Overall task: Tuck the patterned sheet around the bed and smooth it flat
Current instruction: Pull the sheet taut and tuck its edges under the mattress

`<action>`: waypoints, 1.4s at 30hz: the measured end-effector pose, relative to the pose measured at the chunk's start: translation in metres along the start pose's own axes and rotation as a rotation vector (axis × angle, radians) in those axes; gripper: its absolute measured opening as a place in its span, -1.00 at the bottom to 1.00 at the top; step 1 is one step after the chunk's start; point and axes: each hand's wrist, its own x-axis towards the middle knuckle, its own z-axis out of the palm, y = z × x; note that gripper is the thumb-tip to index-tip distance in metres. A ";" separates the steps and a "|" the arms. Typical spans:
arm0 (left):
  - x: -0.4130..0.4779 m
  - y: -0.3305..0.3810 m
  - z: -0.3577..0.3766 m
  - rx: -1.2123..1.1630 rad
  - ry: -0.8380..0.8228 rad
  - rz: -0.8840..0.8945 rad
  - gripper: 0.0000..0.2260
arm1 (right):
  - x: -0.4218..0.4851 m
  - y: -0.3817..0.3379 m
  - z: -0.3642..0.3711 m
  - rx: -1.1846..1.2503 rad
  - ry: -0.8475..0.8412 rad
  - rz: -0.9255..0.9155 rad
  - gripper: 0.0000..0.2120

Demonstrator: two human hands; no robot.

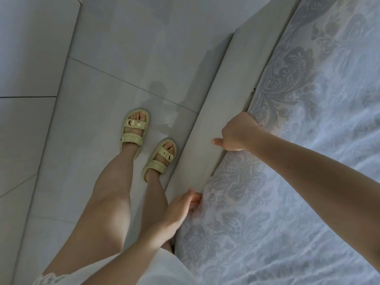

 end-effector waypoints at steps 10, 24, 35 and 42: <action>0.008 -0.029 0.040 -0.099 -0.057 -0.111 -0.48 | -0.052 -0.094 0.037 0.141 0.309 -0.324 -0.46; -0.019 -0.101 -0.041 0.003 0.070 0.050 -0.66 | -0.039 -0.158 0.051 0.046 0.112 -0.027 -0.41; -0.017 -0.203 -0.030 -0.077 -0.128 -0.033 -0.56 | -0.063 -0.253 0.086 0.251 0.303 -0.173 -0.39; -0.005 -0.220 -0.008 -0.102 -0.158 -0.076 -0.50 | -0.054 -0.284 0.116 -0.011 0.200 -0.128 -0.33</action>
